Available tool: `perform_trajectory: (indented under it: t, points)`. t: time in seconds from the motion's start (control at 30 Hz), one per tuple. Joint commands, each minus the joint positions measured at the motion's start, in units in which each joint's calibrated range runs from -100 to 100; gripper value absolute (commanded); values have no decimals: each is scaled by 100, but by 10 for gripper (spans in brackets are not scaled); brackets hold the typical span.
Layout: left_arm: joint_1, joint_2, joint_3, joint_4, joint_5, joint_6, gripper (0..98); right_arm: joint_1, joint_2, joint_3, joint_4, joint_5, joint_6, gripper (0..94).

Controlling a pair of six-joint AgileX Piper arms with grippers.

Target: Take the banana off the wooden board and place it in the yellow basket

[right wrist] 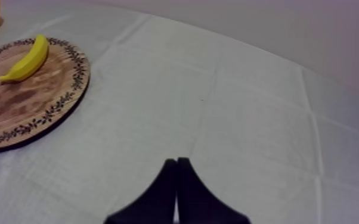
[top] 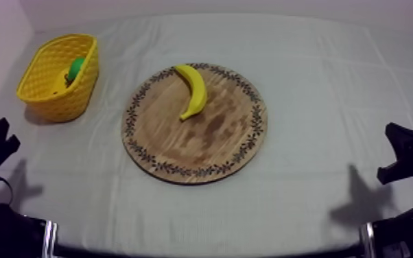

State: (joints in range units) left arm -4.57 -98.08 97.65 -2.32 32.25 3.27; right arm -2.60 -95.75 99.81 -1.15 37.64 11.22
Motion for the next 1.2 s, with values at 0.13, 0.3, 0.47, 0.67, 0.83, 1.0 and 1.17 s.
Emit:
perform_trajectory:
  t: [0.13, 0.3, 0.47, 0.67, 0.83, 1.0, 1.17]
  points:
    - [110, 1109, -1200, -6, -101, -49, 0, 0, 0, -3, 0, 2, -1, 3]
    - [356, 2188, -2624, -10, 236, 28, 0, 0, 0, -3, 0, 2, -1, 3]
    - [729, 3330, -4214, -192, 709, 174, 0, 0, 0, -3, 0, 2, -1, 3]
    - [1160, 4572, -5942, -432, 1433, 333, 0, 0, 0, -3, 0, 2, -1, 3]
    - [1453, 5407, -6700, -648, 1629, 467, 0, 0, 0, -3, 0, 2, -1, 3]
    - [1724, 6084, -7100, -781, 1734, 596, 0, 0, 0, -3, 0, 2, -1, 3]
    - [2055, 6675, -7594, -807, 2142, 802, 0, 0, 0, -3, 0, 2, -1, 3]
